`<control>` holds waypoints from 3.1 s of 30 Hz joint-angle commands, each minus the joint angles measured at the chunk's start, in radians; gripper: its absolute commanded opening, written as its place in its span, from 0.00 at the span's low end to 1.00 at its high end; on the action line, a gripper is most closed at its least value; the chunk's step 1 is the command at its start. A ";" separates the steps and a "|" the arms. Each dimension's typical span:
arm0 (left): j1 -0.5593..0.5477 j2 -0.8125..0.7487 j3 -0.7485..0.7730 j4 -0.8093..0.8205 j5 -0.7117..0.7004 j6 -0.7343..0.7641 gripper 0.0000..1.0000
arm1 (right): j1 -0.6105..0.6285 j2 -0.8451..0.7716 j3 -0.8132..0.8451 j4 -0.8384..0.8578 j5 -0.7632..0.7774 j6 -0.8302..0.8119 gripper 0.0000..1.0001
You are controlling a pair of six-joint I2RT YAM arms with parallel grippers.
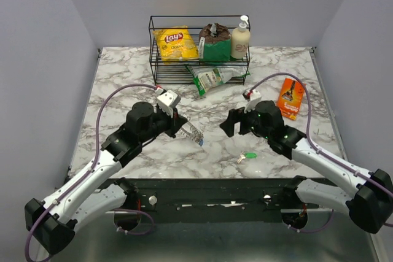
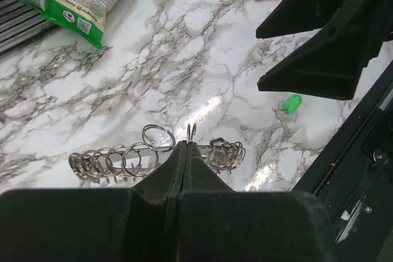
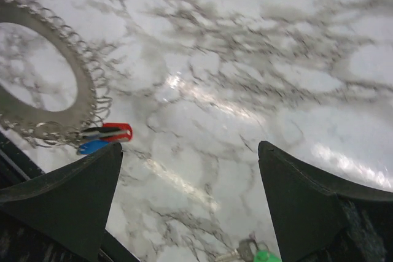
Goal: Put the keys on the keyring
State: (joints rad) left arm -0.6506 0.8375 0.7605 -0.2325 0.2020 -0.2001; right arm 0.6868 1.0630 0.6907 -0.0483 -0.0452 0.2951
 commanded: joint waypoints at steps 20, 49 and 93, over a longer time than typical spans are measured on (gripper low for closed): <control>-0.256 0.206 -0.041 0.234 0.145 0.073 0.00 | -0.178 -0.193 -0.269 -0.245 -0.021 0.225 0.79; -0.256 0.235 -0.021 0.154 0.135 0.113 0.00 | -0.178 -0.107 -0.364 -0.186 -0.032 0.355 0.38; -0.256 0.204 -0.038 0.145 0.112 0.117 0.00 | -0.178 -0.190 -0.283 -0.159 -0.103 0.187 0.01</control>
State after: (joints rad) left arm -0.9035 1.0737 0.7067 -0.1017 0.3397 -0.0956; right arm 0.5152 0.9020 0.3641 -0.2184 -0.0959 0.5495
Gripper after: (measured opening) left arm 0.009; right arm 0.013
